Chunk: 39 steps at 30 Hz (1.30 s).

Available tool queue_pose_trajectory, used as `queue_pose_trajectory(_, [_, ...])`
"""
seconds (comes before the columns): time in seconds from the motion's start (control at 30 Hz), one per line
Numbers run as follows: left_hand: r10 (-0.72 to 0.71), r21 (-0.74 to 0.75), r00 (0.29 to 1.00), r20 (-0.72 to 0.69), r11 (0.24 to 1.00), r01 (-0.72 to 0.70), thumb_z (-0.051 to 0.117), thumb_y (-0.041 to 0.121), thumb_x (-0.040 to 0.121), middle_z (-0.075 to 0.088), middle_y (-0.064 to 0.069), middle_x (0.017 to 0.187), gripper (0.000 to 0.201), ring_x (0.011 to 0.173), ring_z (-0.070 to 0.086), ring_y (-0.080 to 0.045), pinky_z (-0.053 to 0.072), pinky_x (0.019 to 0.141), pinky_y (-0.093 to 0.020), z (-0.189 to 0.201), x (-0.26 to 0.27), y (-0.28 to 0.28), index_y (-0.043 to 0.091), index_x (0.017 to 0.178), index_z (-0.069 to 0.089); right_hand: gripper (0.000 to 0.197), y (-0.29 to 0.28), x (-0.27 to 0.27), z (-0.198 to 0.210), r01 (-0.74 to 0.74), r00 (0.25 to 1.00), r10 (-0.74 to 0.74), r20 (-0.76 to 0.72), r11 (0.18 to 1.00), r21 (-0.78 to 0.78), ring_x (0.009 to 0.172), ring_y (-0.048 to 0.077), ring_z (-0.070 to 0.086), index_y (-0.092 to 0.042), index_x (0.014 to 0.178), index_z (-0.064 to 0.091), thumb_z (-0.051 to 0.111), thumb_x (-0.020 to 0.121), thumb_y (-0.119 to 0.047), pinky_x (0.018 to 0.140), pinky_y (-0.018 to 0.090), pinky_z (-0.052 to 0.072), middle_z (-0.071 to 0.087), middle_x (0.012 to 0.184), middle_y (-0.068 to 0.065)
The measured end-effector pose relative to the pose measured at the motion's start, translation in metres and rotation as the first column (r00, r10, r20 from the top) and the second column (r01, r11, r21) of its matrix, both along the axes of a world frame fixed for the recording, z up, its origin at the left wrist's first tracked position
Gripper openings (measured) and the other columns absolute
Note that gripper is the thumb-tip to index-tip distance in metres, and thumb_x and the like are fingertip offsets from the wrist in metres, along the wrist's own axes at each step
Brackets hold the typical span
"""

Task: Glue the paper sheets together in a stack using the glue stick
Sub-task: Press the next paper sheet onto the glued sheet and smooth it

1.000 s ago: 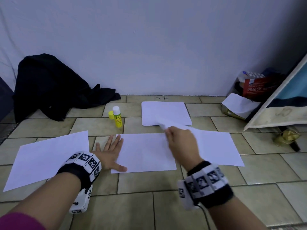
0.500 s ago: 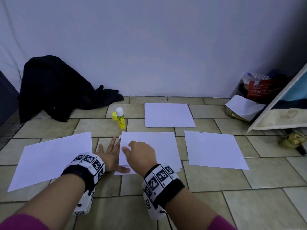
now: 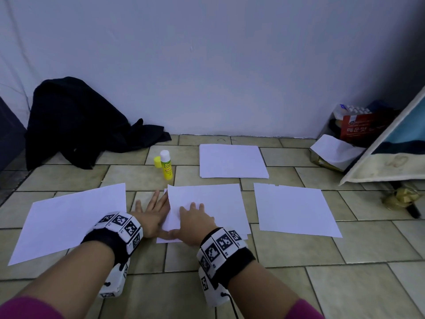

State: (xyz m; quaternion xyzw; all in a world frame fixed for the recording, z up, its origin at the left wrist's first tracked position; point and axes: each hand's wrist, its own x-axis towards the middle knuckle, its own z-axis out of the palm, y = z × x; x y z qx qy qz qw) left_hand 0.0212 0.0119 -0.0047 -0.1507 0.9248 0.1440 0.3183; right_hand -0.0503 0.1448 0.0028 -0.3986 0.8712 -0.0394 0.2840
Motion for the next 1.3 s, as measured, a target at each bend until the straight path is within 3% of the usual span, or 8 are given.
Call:
queue_pose_trajectory(0.07, [0.02,0.066,0.999,-0.03,0.998,-0.018,0.039,0.1,0.045,-0.041,0.006,0.149,0.144,0.134,-0.04,-0.016,-0.009,0.113,-0.062,0.001,0.001,-0.003,0.023,0.148,-0.026,0.055,0.001,-0.005,0.001,-0.021,1.0,0.021,0.013,1.0,-0.019,0.137,0.036,0.021,-0.01,0.138,0.036,0.05,0.092,-0.038,0.105,0.055,0.034,0.032,0.142,0.015])
queue_pose_trajectory(0.17, [0.016,0.111,1.0,-0.024,0.994,-0.013,0.028,0.105,0.022,-0.042,0.013,0.145,0.159,0.135,-0.04,-0.016,-0.012,0.111,-0.06,0.006,0.001,-0.005,0.023,0.146,-0.03,0.043,0.004,-0.01,0.001,-0.042,0.999,0.042,0.001,0.997,-0.057,0.127,0.034,0.032,-0.008,0.133,0.043,0.046,0.093,-0.023,0.102,0.049,0.039,0.04,0.132,0.016])
queue_pose_trajectory(0.23, [0.018,0.094,1.0,-0.019,0.995,-0.017,0.044,0.098,0.042,-0.044,0.012,0.142,0.149,0.136,-0.04,-0.017,-0.013,0.112,-0.058,0.009,0.005,-0.003,0.02,0.144,-0.032,0.037,0.006,-0.011,-0.001,-0.045,0.999,0.043,-0.02,0.996,-0.081,0.124,0.034,0.036,-0.006,0.129,0.047,0.043,0.093,-0.014,0.1,0.047,0.04,0.043,0.128,0.016])
queue_pose_trajectory(0.3, [0.021,0.06,0.999,-0.045,0.998,-0.018,0.06,0.076,0.069,-0.049,0.005,0.141,0.136,0.134,-0.042,-0.017,-0.014,0.113,-0.053,0.007,0.008,-0.001,0.015,0.141,-0.036,0.035,0.006,-0.011,-0.003,-0.034,0.999,0.032,-0.027,0.994,-0.1,0.125,0.033,0.036,-0.006,0.126,0.049,0.04,0.092,-0.008,0.101,0.046,0.04,0.044,0.128,0.015])
queue_pose_trajectory(0.33, [0.021,0.056,0.999,-0.05,0.998,-0.018,0.06,0.077,0.068,-0.052,0.003,0.139,0.137,0.131,-0.044,-0.016,-0.016,0.114,-0.049,0.006,0.01,-0.002,0.014,0.14,-0.038,0.035,0.006,-0.01,-0.004,-0.032,0.999,0.029,-0.031,0.994,-0.102,0.126,0.033,0.036,-0.007,0.127,0.049,0.039,0.093,-0.008,0.101,0.046,0.04,0.044,0.129,0.015])
queue_pose_trajectory(0.43, [0.008,0.059,1.0,-0.025,0.998,-0.007,0.035,0.104,0.029,-0.054,0.001,0.136,0.161,0.127,-0.046,-0.013,-0.017,0.114,-0.043,0.007,0.013,-0.006,0.012,0.14,-0.037,0.039,0.004,-0.009,-0.005,-0.022,0.999,0.019,-0.043,0.997,-0.072,0.133,0.033,0.029,-0.01,0.135,0.044,0.038,0.097,-0.014,0.106,0.047,0.036,0.039,0.137,0.014])
queue_pose_trajectory(0.53, [-0.008,0.02,0.999,-0.049,1.0,0.009,0.014,0.107,0.015,-0.044,0.003,0.145,0.167,0.135,-0.038,-0.013,-0.015,0.116,-0.042,0.005,0.015,-0.009,0.012,0.144,-0.032,0.04,0.001,-0.005,-0.002,0.007,1.0,-0.008,-0.03,0.999,-0.034,0.137,0.033,0.023,-0.01,0.138,0.041,0.037,0.099,-0.018,0.107,0.051,0.033,0.034,0.142,0.014])
queue_pose_trajectory(1.3, [0.01,-0.055,0.995,-0.095,0.998,-0.015,0.0,0.105,0.007,-0.036,0.002,0.153,0.169,0.14,-0.032,-0.016,-0.013,0.116,-0.042,0.0,0.017,-0.002,0.013,0.145,-0.029,0.031,-0.01,0.017,0.01,0.142,0.99,-0.14,0.024,0.98,-0.139,0.124,0.038,0.043,0.003,0.122,0.05,0.041,0.094,-0.006,0.103,0.049,0.04,0.05,0.128,0.022])
